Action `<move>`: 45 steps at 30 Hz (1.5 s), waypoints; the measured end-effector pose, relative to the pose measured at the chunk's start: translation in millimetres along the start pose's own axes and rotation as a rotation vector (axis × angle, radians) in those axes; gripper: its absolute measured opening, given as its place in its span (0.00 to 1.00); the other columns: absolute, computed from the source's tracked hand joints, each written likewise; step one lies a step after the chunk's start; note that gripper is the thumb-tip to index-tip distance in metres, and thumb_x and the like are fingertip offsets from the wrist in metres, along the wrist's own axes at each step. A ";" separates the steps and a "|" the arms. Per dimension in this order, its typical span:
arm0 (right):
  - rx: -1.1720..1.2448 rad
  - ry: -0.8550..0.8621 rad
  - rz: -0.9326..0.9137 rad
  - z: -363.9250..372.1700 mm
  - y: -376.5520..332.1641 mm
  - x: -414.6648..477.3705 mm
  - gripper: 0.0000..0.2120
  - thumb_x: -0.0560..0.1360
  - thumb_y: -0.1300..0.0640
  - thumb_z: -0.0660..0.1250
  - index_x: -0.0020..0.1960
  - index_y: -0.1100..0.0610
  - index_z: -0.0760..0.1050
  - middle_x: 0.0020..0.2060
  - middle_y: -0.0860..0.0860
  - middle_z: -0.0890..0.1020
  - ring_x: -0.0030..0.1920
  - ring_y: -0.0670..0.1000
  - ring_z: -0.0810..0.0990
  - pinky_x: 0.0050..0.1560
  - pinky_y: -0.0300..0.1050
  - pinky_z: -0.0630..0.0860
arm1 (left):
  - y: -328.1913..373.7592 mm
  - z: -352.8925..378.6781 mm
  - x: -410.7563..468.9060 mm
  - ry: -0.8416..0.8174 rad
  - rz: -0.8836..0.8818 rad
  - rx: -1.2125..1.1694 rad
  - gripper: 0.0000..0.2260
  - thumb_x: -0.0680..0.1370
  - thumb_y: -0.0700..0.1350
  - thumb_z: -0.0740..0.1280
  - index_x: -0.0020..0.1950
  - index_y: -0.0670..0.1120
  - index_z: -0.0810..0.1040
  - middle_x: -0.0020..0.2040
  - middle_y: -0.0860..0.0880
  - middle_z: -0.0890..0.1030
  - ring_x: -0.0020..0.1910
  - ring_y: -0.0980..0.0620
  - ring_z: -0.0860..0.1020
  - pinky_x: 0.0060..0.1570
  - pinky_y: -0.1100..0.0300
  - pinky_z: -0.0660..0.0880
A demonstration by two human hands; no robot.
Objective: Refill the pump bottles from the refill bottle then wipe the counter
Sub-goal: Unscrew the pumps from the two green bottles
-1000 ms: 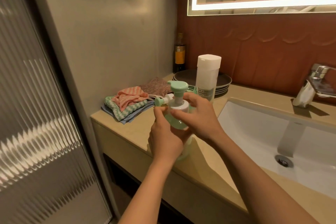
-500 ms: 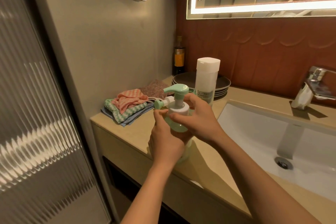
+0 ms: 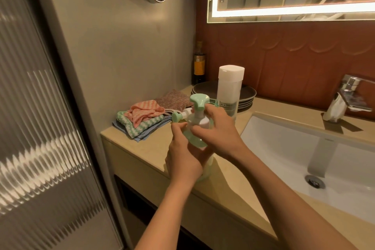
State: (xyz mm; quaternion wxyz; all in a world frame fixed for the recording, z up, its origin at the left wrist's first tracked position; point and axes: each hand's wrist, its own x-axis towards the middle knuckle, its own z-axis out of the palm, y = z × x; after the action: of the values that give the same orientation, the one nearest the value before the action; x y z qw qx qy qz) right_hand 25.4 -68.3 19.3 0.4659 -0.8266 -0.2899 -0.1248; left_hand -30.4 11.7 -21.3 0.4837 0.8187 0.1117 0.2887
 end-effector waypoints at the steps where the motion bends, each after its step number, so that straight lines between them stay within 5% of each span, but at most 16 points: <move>1: -0.083 0.016 0.004 3.5 1.3 1.1 0.22 0.65 0.38 0.69 0.53 0.49 0.70 0.48 0.44 0.72 0.51 0.47 0.70 0.53 0.47 0.73 | -0.2 0.3 0.1 0.003 0.002 0.000 0.24 0.67 0.52 0.73 0.54 0.54 0.61 0.43 0.57 0.76 0.47 0.48 0.79 0.39 0.56 0.69; 4: -0.257 0.124 0.045 11.5 1.3 0.8 0.36 0.60 0.27 0.66 0.58 0.49 0.68 0.49 0.43 0.68 0.53 0.47 0.68 0.52 0.45 0.70 | 0.4 0.4 1.5 0.005 -0.029 0.029 0.21 0.70 0.49 0.71 0.54 0.54 0.61 0.41 0.58 0.73 0.49 0.45 0.79 0.40 0.56 0.69; 9: -0.056 0.113 0.016 7.2 3.7 -1.7 0.23 0.64 0.39 0.71 0.53 0.50 0.72 0.48 0.47 0.76 0.51 0.49 0.73 0.50 0.51 0.76 | 0.6 0.7 0.8 0.004 0.001 0.020 0.21 0.69 0.49 0.71 0.54 0.54 0.62 0.45 0.56 0.77 0.47 0.47 0.78 0.39 0.54 0.71; 17: -0.179 0.113 0.066 12.2 6.5 0.8 0.42 0.56 0.23 0.62 0.59 0.51 0.69 0.53 0.49 0.76 0.55 0.50 0.73 0.53 0.52 0.76 | -0.5 1.9 1.9 0.020 -0.021 0.041 0.20 0.70 0.49 0.71 0.54 0.52 0.63 0.44 0.55 0.77 0.48 0.45 0.79 0.39 0.55 0.71; 24: 0.011 0.034 0.034 0.3 6.6 -3.7 0.28 0.64 0.40 0.70 0.59 0.53 0.72 0.54 0.49 0.77 0.55 0.49 0.74 0.53 0.54 0.76 | 1.3 0.2 -0.7 -0.003 -0.018 0.003 0.25 0.67 0.50 0.75 0.54 0.54 0.61 0.48 0.55 0.77 0.49 0.48 0.78 0.40 0.54 0.72; 31: -0.158 0.083 0.064 -0.3 -1.9 -4.1 0.40 0.55 0.23 0.64 0.56 0.50 0.70 0.51 0.46 0.75 0.52 0.47 0.73 0.51 0.48 0.75 | 2.6 0.9 -0.1 -0.003 -0.037 0.006 0.24 0.67 0.50 0.74 0.53 0.54 0.61 0.45 0.56 0.77 0.50 0.45 0.78 0.40 0.55 0.71; 35: 0.069 -0.005 0.060 -13.3 -5.5 -4.7 0.18 0.66 0.47 0.74 0.53 0.52 0.76 0.45 0.42 0.77 0.47 0.41 0.74 0.45 0.35 0.72 | 3.3 1.0 0.1 -0.002 -0.052 -0.025 0.27 0.65 0.53 0.76 0.54 0.55 0.61 0.51 0.53 0.79 0.48 0.49 0.78 0.39 0.55 0.71; 37: 0.161 -0.086 0.057 -13.6 -4.5 -5.0 0.15 0.70 0.53 0.72 0.55 0.52 0.77 0.47 0.44 0.78 0.49 0.43 0.76 0.47 0.37 0.72 | 2.1 1.7 0.3 0.001 -0.045 -0.046 0.27 0.65 0.53 0.76 0.54 0.55 0.61 0.51 0.54 0.79 0.47 0.52 0.78 0.38 0.57 0.70; 41: -0.050 0.014 0.048 5.6 1.7 -6.2 0.31 0.59 0.31 0.67 0.55 0.48 0.72 0.49 0.46 0.76 0.52 0.49 0.74 0.51 0.51 0.76 | -2.6 4.0 0.3 0.014 -0.036 -0.031 0.22 0.69 0.49 0.73 0.53 0.56 0.61 0.47 0.55 0.78 0.48 0.48 0.79 0.39 0.54 0.73; 45: -0.016 0.136 0.053 3.8 3.1 -6.0 0.26 0.60 0.39 0.74 0.52 0.50 0.75 0.47 0.46 0.79 0.51 0.48 0.75 0.49 0.53 0.76 | -4.4 4.9 1.1 0.016 -0.045 -0.053 0.24 0.68 0.44 0.74 0.53 0.56 0.61 0.51 0.51 0.79 0.50 0.46 0.78 0.39 0.55 0.71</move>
State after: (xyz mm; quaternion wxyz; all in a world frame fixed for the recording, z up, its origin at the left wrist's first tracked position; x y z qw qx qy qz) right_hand 22.1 -68.5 12.2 0.4809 -0.8274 -0.2347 -0.1704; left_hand -26.2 10.8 -26.5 0.5109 0.8004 0.1261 0.2870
